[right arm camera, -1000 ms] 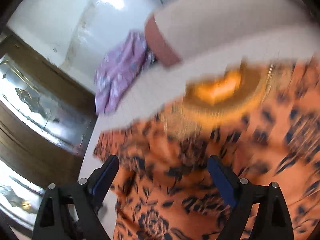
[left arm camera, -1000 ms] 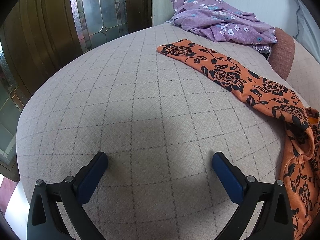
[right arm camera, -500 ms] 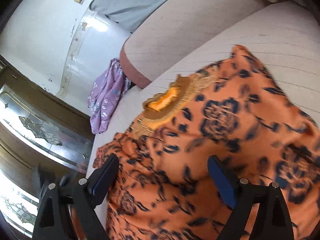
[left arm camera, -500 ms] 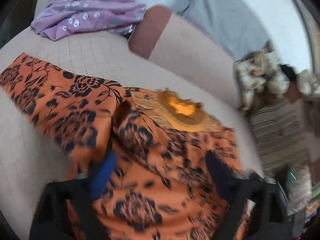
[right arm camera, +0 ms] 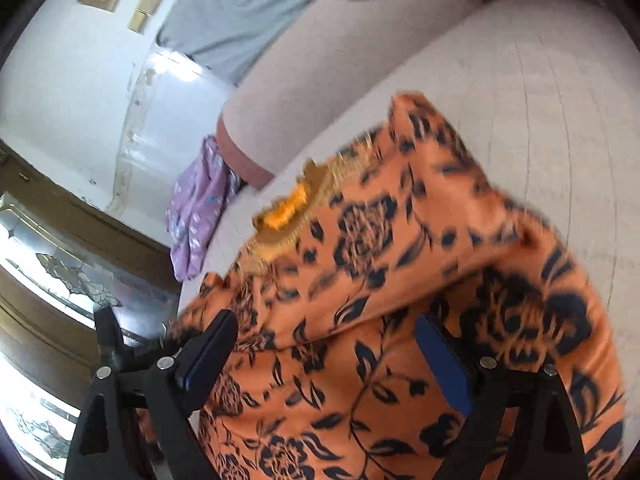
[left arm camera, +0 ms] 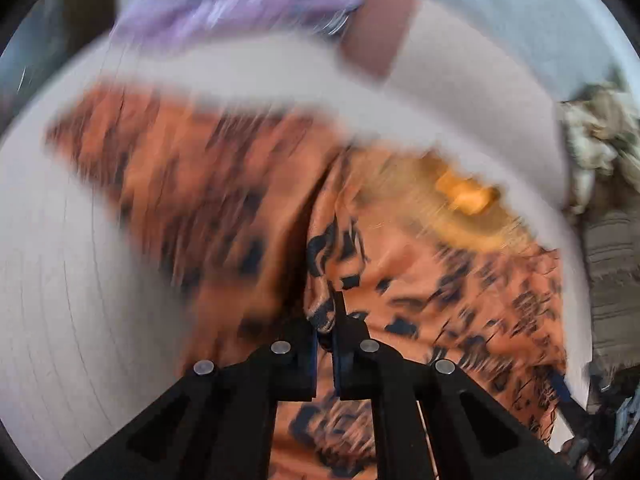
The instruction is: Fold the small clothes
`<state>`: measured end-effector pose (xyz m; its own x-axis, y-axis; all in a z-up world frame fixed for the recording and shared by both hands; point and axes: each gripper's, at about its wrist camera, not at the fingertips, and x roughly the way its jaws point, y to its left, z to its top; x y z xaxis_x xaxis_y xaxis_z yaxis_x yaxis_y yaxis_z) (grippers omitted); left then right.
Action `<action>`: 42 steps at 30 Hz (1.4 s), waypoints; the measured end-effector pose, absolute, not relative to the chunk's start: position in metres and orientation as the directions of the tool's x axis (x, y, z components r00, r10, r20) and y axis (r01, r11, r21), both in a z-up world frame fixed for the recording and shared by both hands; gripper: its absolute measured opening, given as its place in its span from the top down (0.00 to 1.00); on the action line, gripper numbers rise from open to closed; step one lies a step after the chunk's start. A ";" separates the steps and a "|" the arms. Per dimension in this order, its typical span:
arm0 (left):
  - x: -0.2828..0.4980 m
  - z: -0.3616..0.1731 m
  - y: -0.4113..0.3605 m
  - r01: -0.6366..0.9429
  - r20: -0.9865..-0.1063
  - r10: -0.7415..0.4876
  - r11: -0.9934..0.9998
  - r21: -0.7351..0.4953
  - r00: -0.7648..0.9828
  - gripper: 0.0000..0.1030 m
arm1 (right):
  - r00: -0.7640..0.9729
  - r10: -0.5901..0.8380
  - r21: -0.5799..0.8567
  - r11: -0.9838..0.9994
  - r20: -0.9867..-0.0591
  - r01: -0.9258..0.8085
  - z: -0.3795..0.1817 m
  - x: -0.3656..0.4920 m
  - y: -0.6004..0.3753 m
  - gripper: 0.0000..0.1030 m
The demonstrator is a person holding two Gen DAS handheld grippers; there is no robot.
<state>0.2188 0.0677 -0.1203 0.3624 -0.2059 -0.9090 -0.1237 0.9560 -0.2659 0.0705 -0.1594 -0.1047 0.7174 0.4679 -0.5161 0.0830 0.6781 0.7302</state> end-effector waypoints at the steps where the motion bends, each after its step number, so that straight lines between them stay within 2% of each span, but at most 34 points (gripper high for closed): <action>1: 0.218 -0.137 0.069 -0.124 -0.928 -0.217 0.956 -0.264 0.303 0.94 | 0.718 0.465 0.726 0.683 -0.517 0.081 -0.102 0.074 -0.160 0.11; 2: 0.212 -0.136 0.070 -0.101 -0.908 -0.214 0.959 -0.266 0.360 0.92 | 0.715 0.462 0.721 0.688 -0.524 0.084 -0.100 0.079 -0.161 0.11; 7: 0.212 -0.129 0.075 -0.084 -0.907 -0.212 0.962 -0.258 0.365 0.89 | 0.749 0.416 0.696 0.713 -0.515 0.082 -0.077 0.095 -0.171 0.11; 12: 0.207 -0.129 0.081 -0.057 -0.896 -0.223 0.963 -0.264 0.385 0.88 | 0.660 0.587 0.781 0.625 -0.469 0.000 -0.080 0.150 -0.169 0.10; 14: 0.204 -0.127 0.083 -0.049 -0.895 -0.227 0.963 -0.265 0.385 0.88 | 0.649 0.541 0.746 0.663 -0.535 0.063 -0.094 0.178 -0.179 0.11; 15: 0.203 -0.126 0.085 -0.042 -0.894 -0.236 0.962 -0.271 0.382 0.86 | 0.651 0.422 0.674 0.714 -0.631 0.190 -0.107 0.191 -0.195 0.11; 16: 0.207 -0.127 0.084 -0.037 -0.894 -0.239 0.962 -0.272 0.378 0.86 | 0.644 0.358 0.652 0.699 -0.676 0.295 -0.119 0.197 -0.211 0.12; 17: 0.206 -0.125 0.085 -0.023 -0.892 -0.254 0.959 -0.283 0.375 0.82 | 0.671 0.380 0.712 0.624 -0.637 0.322 -0.127 0.197 -0.225 0.12; 18: 0.207 -0.123 0.085 -0.007 -0.884 -0.263 0.958 -0.288 0.387 0.69 | 0.696 0.396 0.754 0.571 -0.599 0.325 -0.123 0.193 -0.230 0.11; 19: 0.205 -0.122 0.087 0.004 -0.877 -0.259 0.959 -0.282 0.405 0.60 | 0.710 0.405 0.767 0.569 -0.576 0.297 -0.113 0.189 -0.227 0.11; 20: 0.204 -0.122 0.089 0.006 -0.873 -0.246 0.963 -0.268 0.421 0.48 | 0.731 0.432 0.779 0.588 -0.528 0.216 -0.097 0.183 -0.216 0.11; 21: 0.202 -0.123 0.090 0.012 -0.869 -0.253 0.962 -0.274 0.425 0.46 | 0.727 0.472 0.783 0.604 -0.499 0.145 -0.087 0.179 -0.202 0.11; 23: 0.199 -0.124 0.089 0.023 -0.863 -0.243 0.965 -0.260 0.442 0.46 | 0.663 0.578 0.779 0.627 -0.477 0.014 -0.078 0.180 -0.174 0.11; 24: 0.197 -0.124 0.088 0.030 -0.864 -0.230 0.970 -0.243 0.448 0.46 | 0.621 0.603 0.760 0.649 -0.501 -0.017 -0.079 0.184 -0.163 0.11; 26: 0.194 -0.121 0.089 0.037 -0.866 -0.212 0.975 -0.220 0.452 0.46 | 0.589 0.471 0.610 0.791 -0.657 0.048 -0.093 0.191 -0.153 0.11; 27: 0.194 -0.120 0.088 0.034 -0.867 -0.204 0.977 -0.212 0.455 0.47 | 0.584 0.373 0.548 0.823 -0.721 0.151 -0.108 0.195 -0.166 0.15; 28: 0.193 -0.117 0.091 0.021 -0.871 -0.183 0.981 -0.195 0.457 0.47 | 0.591 0.369 0.587 0.777 -0.718 0.228 -0.122 0.194 -0.185 0.19; 29: 0.189 -0.110 0.095 0.007 -0.862 -0.167 0.982 -0.186 0.479 0.50 | 0.648 0.417 0.700 0.665 -0.637 0.260 -0.130 0.185 -0.207 0.20; 30: 0.183 -0.099 0.101 0.019 -0.835 -0.186 0.978 -0.207 0.518 0.49 | 0.664 0.429 0.725 0.640 -0.612 0.255 -0.128 0.182 -0.213 0.19; 33: 0.190 -0.081 0.093 0.105 -0.819 -0.237 0.971 -0.214 0.523 0.49 | 0.621 0.393 0.613 0.769 -0.678 0.183 -0.121 0.182 -0.198 0.18; 35: 0.195 -0.070 0.088 0.154 -0.803 -0.233 0.972 -0.178 0.548 0.49 | 0.619 0.371 0.570 0.807 -0.692 0.154 -0.121 0.182 -0.190 0.18; 37: 0.205 -0.071 0.101 0.087 -0.818 -0.136 0.991 -0.106 0.559 0.49 | 0.629 0.378 0.588 0.794 -0.679 0.158 -0.121 0.180 -0.194 0.18; 39: 0.221 -0.091 0.136 -0.063 -0.872 -0.087 0.989 -0.134 0.482 0.50 | 0.634 0.390 0.603 0.783 -0.668 0.154 -0.123 0.178 -0.197 0.18; 41: 0.222 -0.102 0.170 -0.171 -0.883 -0.085 0.968 -0.183 0.461 0.52 | 0.633 0.387 0.593 0.793 -0.670 0.143 -0.122 0.179 -0.195 0.18; 42: 0.219 -0.106 0.190 -0.259 -0.886 -0.033 0.951 -0.171 0.462 0.51 | 0.632 0.384 0.586 0.799 -0.673 0.139 -0.122 0.180 -0.196 0.18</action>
